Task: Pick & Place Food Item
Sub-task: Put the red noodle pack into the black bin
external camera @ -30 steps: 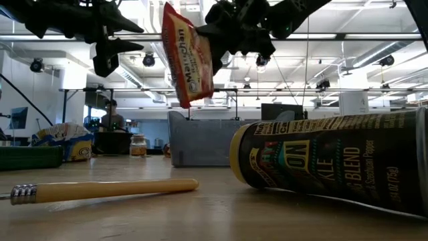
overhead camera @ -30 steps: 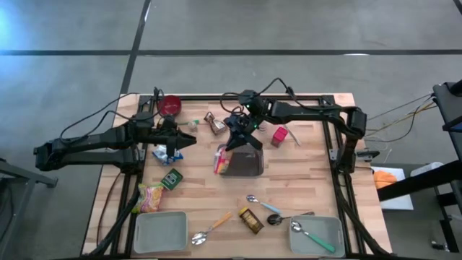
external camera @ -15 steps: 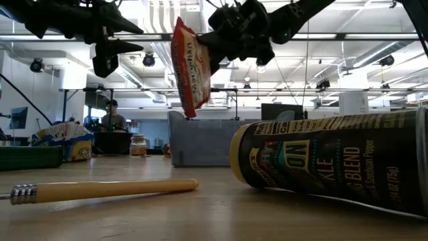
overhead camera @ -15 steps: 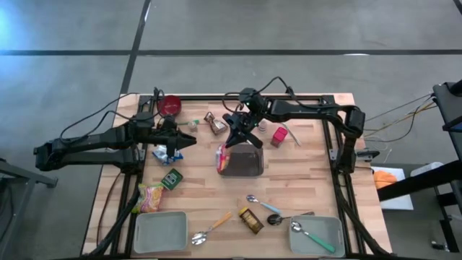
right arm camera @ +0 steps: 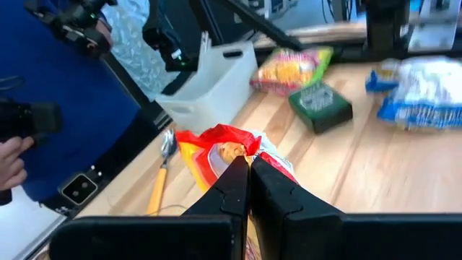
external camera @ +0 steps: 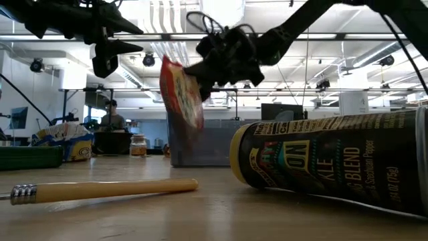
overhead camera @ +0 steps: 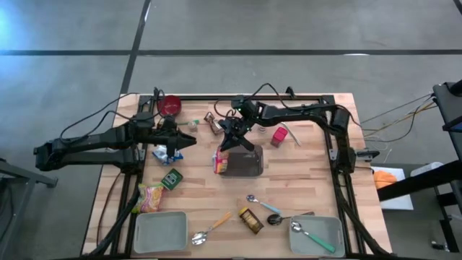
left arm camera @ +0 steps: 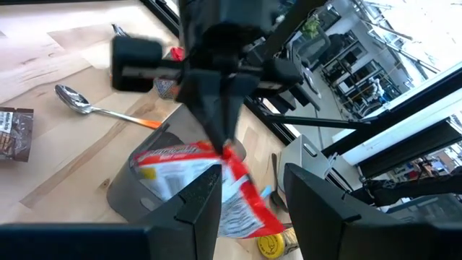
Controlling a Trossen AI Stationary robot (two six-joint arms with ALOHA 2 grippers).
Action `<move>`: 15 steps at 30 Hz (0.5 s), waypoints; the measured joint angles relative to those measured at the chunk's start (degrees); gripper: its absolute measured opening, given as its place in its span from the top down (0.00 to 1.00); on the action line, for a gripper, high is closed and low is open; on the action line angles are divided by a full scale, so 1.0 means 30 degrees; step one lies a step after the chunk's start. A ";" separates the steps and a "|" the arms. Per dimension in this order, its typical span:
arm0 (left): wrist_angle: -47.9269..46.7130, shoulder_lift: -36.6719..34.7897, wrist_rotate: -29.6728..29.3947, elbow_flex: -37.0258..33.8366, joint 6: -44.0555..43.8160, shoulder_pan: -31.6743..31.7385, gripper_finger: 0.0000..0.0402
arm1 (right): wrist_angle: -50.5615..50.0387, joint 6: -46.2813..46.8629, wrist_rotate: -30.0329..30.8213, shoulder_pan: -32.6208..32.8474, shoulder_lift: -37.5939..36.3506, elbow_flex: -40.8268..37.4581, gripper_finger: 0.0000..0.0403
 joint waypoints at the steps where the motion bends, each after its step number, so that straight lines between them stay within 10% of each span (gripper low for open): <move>1: 0.0004 0.0000 0.0000 0.0000 0.0000 0.0000 0.62 | -0.0062 0.0021 -0.0001 0.0000 0.0165 0.0008 0.98; 15: -0.0197 0.0000 0.0000 0.0000 0.0000 0.0000 0.62 | -0.0120 0.0241 -0.0219 -0.0203 0.0662 0.0001 0.98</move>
